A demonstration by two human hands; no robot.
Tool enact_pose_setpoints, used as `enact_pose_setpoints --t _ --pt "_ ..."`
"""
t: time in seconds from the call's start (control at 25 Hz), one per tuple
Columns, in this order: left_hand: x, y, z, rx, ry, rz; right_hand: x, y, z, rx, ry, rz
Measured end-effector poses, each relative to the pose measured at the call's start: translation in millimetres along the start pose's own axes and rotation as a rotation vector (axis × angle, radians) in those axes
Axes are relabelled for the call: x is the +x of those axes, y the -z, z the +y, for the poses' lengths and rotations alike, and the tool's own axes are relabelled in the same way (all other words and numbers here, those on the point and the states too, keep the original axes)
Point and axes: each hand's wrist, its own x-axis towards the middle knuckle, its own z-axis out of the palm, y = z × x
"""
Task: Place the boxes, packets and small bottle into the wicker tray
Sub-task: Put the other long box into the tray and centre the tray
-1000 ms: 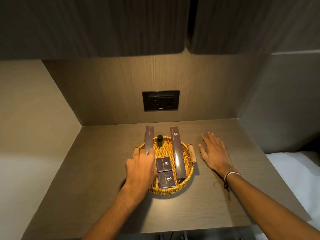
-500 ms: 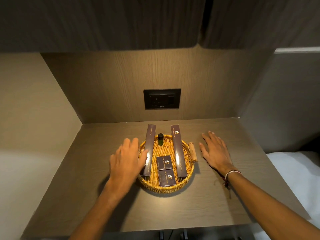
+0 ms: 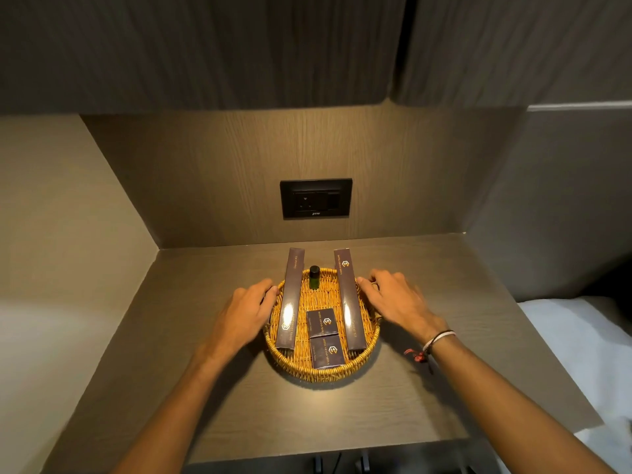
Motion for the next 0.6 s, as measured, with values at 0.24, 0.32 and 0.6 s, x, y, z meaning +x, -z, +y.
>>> enact_pose_setpoints --t 0.24,0.32,0.6 --pt "-12 -7 -3 -0.07 0.005 0.0 -13 -3 0 0.009 0.024 -0.004" --pt "-18 -10 -6 -0.086 0.012 0.004 -21 -6 0 0.039 0.03 0.006" --pt "-18 -11 -6 -0.094 0.018 0.035 -19 -4 -3 0.063 0.032 -0.023"
